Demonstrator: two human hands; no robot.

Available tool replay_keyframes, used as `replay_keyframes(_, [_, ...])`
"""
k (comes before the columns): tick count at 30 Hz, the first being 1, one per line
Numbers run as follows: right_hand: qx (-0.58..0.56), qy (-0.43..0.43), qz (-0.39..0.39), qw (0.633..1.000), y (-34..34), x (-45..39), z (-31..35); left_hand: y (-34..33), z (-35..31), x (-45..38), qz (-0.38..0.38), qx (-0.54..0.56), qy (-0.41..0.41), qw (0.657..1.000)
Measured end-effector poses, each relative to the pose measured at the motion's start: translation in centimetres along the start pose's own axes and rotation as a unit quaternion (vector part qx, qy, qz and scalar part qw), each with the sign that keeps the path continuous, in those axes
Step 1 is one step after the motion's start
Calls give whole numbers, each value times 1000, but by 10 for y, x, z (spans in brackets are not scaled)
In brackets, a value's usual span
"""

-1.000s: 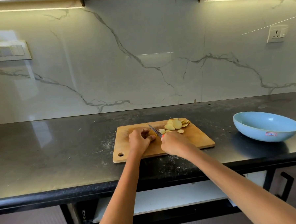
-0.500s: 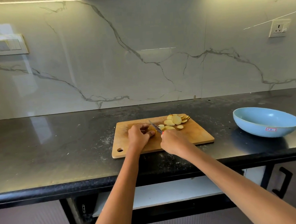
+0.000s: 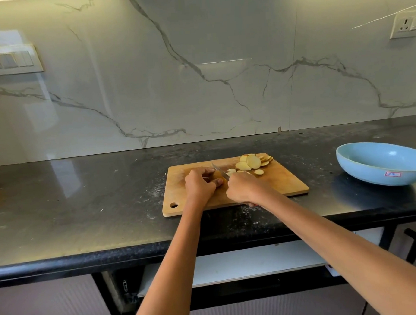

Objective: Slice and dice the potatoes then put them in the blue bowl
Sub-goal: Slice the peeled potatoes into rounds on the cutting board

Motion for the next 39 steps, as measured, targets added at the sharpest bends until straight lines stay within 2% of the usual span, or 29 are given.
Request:
replay_keyframes(7, [54, 0, 22, 998, 0, -8, 10, 1, 0, 1, -5, 3, -5, 1000])
replay_keyframes(17, [15, -9, 74, 997, -5, -12, 4, 2, -5, 2, -11, 2, -20, 1000])
replay_keyframes(23, [13, -49, 139, 989, -14, -1, -14, 2, -4, 2, -7, -19, -22, 1000])
replay_keyframes(29, [110, 3, 50, 993, -2, 14, -35, 3, -5, 4, -9, -32, -4, 999])
replay_keyframes(31, [107, 4, 29, 994, 2, 11, -47, 2, -3, 3, -5, -29, -2, 1000])
replay_keyframes(35, [59, -18, 50, 997, 15, 16, -60, 2, -2, 2, 3, -34, -3, 999])
replay_keyframes(39, [6, -40, 21, 999, 36, 19, -62, 0, -3, 3, 15, -26, -5, 1000])
Point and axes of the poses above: each hand's wrist, its own x-axis away from the middle knuckle, its own y-axis out of the back of the hand, z = x × y, the point moved 9 cm from there along -x, towards the middle knuckle, and after that the axes turned 2 degrees about -x, right-handed, at the moved point
